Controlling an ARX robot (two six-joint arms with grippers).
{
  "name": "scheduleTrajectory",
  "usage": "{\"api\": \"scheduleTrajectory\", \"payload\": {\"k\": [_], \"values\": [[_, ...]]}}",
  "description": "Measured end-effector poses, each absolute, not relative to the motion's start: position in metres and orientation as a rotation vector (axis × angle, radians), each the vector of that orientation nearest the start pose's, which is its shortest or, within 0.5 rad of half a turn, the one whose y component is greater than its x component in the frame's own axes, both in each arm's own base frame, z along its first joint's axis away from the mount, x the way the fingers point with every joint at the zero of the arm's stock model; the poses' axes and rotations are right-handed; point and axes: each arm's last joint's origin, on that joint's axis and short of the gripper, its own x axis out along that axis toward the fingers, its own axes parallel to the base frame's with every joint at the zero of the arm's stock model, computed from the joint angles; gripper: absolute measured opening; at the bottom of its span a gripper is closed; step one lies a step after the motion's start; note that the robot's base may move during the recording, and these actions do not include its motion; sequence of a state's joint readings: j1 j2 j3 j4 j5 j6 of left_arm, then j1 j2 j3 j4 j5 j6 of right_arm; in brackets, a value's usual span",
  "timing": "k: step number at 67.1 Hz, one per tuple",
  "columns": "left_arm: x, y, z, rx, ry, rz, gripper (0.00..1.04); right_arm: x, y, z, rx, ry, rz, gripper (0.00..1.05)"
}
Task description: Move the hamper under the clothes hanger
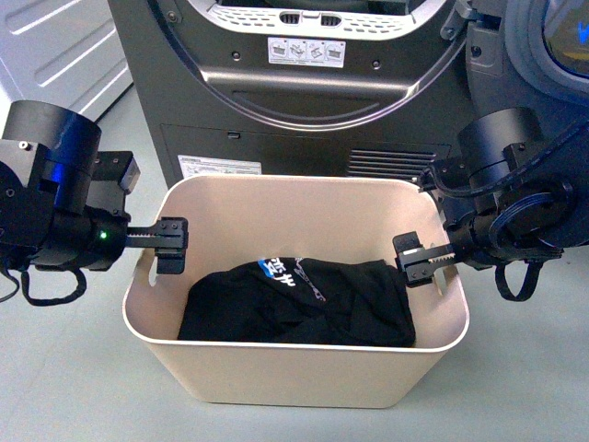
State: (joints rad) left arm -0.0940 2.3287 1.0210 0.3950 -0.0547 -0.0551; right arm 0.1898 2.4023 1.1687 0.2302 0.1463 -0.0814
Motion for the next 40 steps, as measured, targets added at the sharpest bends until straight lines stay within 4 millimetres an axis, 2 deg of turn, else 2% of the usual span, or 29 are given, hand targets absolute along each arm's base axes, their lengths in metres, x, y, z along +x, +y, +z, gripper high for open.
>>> {"api": "scheduleTrajectory", "payload": {"k": [10,15,37,40], "values": [[0.387,-0.044,-0.008,0.031,0.918,-0.01,0.98,0.402,0.073,-0.015,-0.239,0.987,0.069,0.96],[0.389,-0.047,-0.008,0.038,0.918,-0.014,0.97,0.404,0.074,-0.014,-0.238,0.979,0.065,0.87],[0.392,-0.059,-0.01,0.059,0.924,-0.026,0.49,0.407,0.078,-0.018,-0.244,0.983,0.054,0.4],[0.392,-0.061,-0.01,0.062,0.924,-0.029,0.4,0.407,0.078,-0.019,-0.243,0.987,0.055,0.31]]}}
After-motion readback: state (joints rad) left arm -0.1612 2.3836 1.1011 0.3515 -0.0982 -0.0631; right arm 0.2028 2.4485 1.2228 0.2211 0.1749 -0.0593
